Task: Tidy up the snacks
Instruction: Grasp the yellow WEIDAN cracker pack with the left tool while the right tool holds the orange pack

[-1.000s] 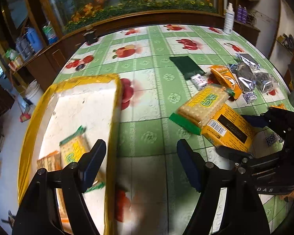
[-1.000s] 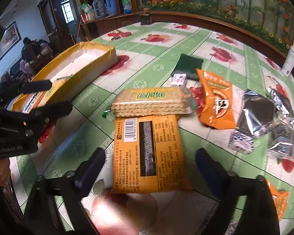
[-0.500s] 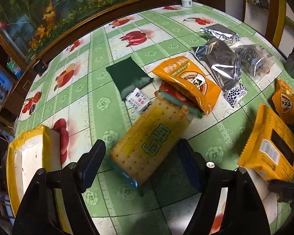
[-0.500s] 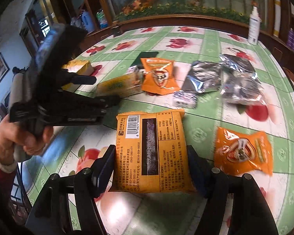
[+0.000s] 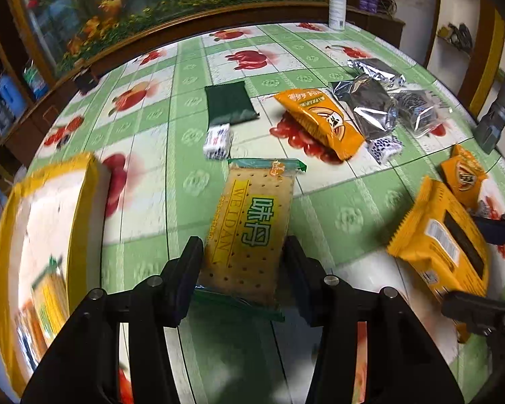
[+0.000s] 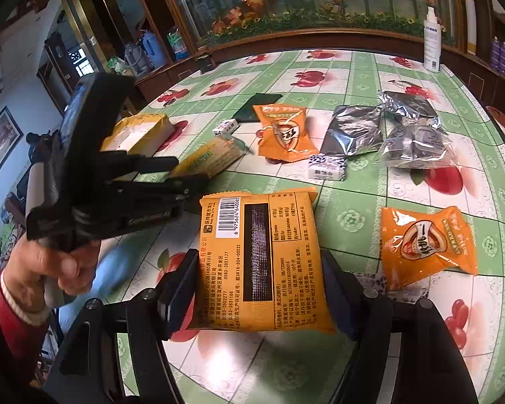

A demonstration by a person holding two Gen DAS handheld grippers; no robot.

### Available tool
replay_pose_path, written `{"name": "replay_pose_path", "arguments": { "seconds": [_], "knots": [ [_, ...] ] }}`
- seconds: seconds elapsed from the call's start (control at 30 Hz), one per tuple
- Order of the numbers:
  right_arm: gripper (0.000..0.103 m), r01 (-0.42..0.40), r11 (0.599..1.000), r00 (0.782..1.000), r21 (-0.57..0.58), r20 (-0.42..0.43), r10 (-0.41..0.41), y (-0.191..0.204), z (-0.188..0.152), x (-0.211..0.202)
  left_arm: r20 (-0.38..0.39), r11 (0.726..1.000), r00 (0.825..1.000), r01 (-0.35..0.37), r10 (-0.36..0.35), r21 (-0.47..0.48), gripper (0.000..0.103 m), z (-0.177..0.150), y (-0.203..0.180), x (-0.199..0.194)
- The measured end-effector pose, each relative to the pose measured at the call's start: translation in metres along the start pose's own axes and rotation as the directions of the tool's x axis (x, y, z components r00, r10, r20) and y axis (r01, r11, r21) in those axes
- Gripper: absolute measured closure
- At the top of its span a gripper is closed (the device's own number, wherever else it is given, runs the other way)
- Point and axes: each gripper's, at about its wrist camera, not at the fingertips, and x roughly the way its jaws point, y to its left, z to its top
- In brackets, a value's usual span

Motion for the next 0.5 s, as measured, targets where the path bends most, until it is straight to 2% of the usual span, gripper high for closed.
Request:
{"name": "replay_pose_path", "arguments": {
  "seconds": [0.23, 0.4, 0.47, 0.5],
  "knots": [
    [0.032, -0.021, 1.0, 1.0, 0.0, -0.006, 0.021, 0.009, -0.007, 0.002, 0.011, 0.986, 0.998, 0.064, -0.063, -0.156, 0.056, -0.037, 0.026, -0.028],
    [0.032, -0.032, 0.999, 0.999, -0.004, -0.028, 0.032, 0.016, -0.011, 0.011, -0.009, 0.982, 0.996, 0.087, -0.089, -0.168, 0.056, -0.046, 0.027, -0.03],
    [0.032, -0.034, 0.999, 0.999, -0.009, -0.036, 0.034, 0.019, -0.012, 0.014, -0.02, 0.979, 0.995, 0.094, -0.099, -0.182, 0.052, -0.045, 0.027, -0.027],
    [0.032, -0.035, 0.999, 0.999, -0.014, -0.038, 0.035, 0.021, -0.013, 0.014, -0.031, 0.976, 0.993, 0.102, -0.11, -0.193, 0.043, -0.045, 0.027, -0.024]
  ]
}}
